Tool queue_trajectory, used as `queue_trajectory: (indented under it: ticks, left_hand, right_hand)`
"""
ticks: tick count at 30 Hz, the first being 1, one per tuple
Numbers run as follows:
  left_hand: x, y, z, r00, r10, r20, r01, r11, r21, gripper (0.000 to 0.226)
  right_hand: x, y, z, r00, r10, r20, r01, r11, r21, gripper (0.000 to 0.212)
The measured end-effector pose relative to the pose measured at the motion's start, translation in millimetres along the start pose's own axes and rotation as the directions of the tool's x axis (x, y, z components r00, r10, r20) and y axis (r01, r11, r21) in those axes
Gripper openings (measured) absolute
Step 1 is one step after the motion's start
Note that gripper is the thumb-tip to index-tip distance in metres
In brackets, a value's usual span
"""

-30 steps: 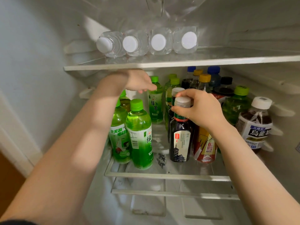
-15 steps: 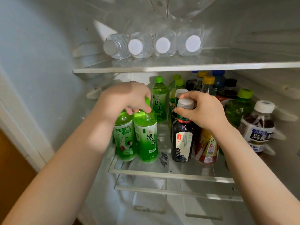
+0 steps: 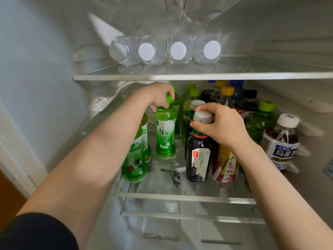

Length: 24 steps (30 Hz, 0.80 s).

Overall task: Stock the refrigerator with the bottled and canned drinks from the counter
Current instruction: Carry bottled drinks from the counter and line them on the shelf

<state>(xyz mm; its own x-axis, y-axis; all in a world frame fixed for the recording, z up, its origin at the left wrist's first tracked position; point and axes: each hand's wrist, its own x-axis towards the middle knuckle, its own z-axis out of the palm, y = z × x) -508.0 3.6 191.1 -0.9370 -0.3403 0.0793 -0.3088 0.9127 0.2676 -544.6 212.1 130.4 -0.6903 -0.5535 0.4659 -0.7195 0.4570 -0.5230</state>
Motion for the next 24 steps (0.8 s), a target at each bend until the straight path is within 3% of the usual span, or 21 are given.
queue_trajectory:
  ticks: [7, 12, 16, 18, 24]
  left_hand:
    - [15, 0, 18, 0.995, -0.033, -0.099, 0.026, 0.997, -0.073, 0.040]
    - [4, -2, 47, 0.946, -0.110, -0.304, 0.058, 0.983, -0.175, 0.056]
    - [-9, -2, 88, 0.915, -0.242, -0.323, 0.027, 0.836, -0.548, 0.089]
    - [-14, -4, 107, 0.919, -0.292, -0.264, 0.068, 0.777, -0.626, 0.105]
    - [-14, -14, 135, 0.876, -0.288, -0.386, 0.015, 0.817, -0.576, 0.088]
  right_hand:
    - [-2, -2, 0, 1.000, 0.005, 0.005, -0.004, 1.000, -0.009, 0.045]
    - [-3, -4, 0, 1.000, 0.007, 0.004, -0.007, 1.000, -0.004, 0.044]
    - [-4, -4, -1, 1.000, -0.001, 0.007, 0.001, 1.000, 0.000, 0.043]
    - [-4, -4, 0, 1.000, -0.006, 0.003, 0.006, 1.000, 0.005, 0.042]
    - [-4, -4, 1, 1.000, -0.008, -0.007, 0.008, 1.000, 0.013, 0.040]
